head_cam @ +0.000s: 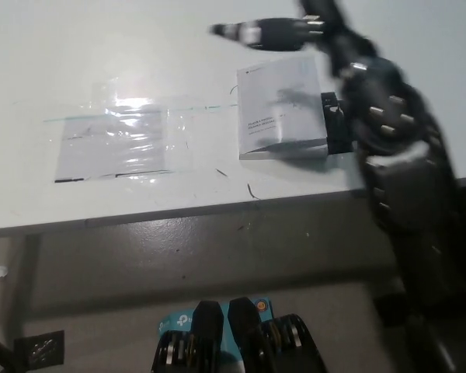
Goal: The robot uses its right hand to slide under the cover of the book kept in the middle of the desk and open it
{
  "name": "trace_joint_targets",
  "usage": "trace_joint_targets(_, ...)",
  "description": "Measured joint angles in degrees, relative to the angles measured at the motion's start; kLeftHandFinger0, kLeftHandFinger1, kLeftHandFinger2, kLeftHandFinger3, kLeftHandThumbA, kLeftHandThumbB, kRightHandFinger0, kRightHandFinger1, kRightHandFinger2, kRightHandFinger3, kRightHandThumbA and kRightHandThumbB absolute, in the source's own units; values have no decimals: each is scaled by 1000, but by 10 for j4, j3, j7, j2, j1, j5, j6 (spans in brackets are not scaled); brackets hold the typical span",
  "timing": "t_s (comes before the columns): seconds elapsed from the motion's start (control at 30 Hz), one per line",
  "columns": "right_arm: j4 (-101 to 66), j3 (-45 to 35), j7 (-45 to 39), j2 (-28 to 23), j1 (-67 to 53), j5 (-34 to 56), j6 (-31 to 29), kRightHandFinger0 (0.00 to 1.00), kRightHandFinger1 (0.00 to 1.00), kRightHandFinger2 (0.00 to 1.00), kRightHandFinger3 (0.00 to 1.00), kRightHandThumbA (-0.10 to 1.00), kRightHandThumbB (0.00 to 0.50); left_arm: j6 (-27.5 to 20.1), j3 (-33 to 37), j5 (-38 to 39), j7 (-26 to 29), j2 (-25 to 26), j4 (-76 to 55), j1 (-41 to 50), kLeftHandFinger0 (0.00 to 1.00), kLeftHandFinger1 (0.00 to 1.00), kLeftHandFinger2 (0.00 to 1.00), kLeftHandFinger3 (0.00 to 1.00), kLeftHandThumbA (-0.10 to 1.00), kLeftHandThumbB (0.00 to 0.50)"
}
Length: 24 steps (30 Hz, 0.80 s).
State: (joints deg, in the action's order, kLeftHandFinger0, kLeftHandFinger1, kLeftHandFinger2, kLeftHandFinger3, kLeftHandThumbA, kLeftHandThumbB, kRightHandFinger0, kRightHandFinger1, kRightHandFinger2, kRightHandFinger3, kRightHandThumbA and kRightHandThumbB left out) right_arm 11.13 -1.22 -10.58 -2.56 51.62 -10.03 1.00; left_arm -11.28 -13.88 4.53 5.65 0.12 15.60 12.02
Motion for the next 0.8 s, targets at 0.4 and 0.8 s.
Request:
trace_joint_targets(0.4, -181, -123, 5, -51, -192, 101, 60, 604, 664, 657, 911, 1000, 198, -11, -11, 6, 5, -2, 4, -2, 556, 520, 429, 403, 574, 2)
trace_joint_targets(0.8, -215, -215, 46, -36, -338, 174, 62, 559, 617, 638, 907, 1000, 141, -11, -17, 16, 11, -14, 5, -32, 557, 518, 444, 412, 562, 0)
